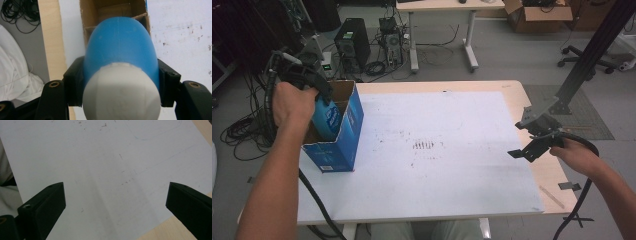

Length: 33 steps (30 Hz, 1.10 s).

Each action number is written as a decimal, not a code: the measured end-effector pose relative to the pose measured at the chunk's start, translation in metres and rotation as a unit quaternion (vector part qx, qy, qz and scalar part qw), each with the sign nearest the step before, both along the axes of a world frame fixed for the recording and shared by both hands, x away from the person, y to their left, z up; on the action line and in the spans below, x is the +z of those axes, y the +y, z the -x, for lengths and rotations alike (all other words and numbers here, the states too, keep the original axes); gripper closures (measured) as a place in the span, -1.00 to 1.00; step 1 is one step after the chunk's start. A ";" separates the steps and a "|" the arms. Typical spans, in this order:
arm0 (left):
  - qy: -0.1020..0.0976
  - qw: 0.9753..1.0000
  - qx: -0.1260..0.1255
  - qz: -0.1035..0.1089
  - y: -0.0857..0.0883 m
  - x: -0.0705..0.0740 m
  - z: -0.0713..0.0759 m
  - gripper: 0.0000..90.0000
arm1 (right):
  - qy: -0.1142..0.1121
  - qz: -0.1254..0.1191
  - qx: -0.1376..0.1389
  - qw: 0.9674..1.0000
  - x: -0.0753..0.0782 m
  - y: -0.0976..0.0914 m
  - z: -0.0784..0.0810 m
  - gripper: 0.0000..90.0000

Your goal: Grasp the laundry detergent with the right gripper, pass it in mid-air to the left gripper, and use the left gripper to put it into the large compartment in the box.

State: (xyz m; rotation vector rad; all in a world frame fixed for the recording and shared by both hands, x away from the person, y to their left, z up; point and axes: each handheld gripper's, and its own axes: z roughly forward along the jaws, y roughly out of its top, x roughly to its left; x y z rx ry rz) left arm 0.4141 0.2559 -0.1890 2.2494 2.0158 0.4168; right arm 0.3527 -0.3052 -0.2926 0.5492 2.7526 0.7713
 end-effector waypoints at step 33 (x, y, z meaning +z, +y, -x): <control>0.012 1.000 -0.015 -0.013 -0.002 -0.068 -0.004 -0.15 | 0.004 -0.003 -0.010 1.000 -0.007 -0.003 -0.001 -0.95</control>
